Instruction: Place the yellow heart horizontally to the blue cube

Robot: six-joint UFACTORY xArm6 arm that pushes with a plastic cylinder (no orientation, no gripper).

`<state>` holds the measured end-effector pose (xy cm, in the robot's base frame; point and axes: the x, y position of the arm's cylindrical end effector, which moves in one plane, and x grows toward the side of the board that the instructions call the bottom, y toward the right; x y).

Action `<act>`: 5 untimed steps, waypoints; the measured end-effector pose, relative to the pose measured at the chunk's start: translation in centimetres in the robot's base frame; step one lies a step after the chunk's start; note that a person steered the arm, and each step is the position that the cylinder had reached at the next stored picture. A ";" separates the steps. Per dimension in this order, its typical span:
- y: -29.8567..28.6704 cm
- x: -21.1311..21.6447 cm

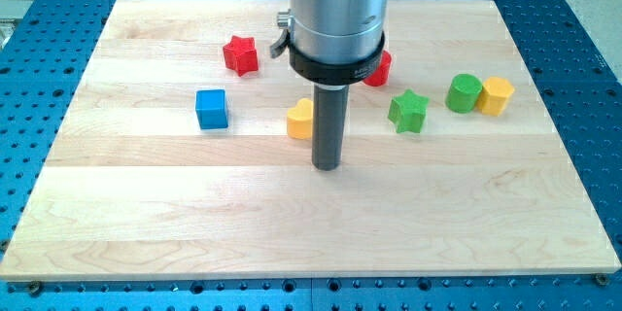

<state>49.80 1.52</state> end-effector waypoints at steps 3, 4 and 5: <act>-1.0 -2.7; -4.3 -1.2; -4.4 -5.4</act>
